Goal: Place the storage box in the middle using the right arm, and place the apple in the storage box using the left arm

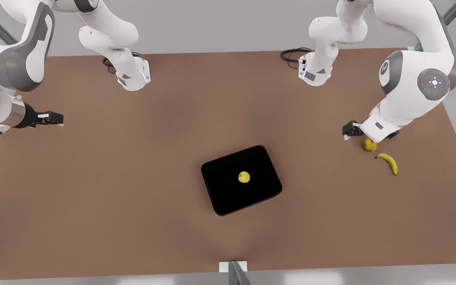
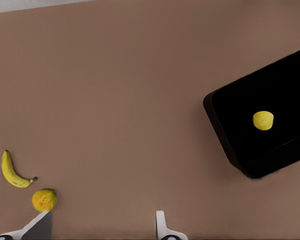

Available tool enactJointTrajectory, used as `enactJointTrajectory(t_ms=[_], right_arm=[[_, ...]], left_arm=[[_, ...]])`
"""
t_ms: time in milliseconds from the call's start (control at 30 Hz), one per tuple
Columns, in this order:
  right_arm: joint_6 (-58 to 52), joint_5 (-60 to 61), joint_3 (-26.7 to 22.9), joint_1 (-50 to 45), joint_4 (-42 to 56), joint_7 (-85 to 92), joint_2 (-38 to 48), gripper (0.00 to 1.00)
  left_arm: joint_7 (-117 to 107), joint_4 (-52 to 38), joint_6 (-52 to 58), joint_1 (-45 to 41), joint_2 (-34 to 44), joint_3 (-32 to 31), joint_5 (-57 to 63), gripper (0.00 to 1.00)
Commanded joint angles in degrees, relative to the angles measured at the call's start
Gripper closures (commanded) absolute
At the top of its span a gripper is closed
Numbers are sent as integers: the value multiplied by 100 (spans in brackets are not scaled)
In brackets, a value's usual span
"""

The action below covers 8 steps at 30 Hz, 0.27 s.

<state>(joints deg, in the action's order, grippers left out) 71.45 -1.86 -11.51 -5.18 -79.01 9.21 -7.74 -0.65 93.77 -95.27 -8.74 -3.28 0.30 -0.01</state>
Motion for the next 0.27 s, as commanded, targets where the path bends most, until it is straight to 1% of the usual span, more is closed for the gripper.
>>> enactJointTrajectory(t_ms=[0,100,133,233], right_arm=[[0,1,-1,-1,0,2,0,0],[0,1,-1,-1,0,-7,-17,0],[0,1,-1,-1,0,-7,-17,0],[0,1,-1,-1,0,2,-17,0]], left_arm=[[-5,45,-18,-14,29,5,151,0],[-66,-17,35,-14,12,5,90,0],[-479,-219,96,-14,-68,5,-165,0],[-409,-289,272,-14,-94,5,-157,0]])
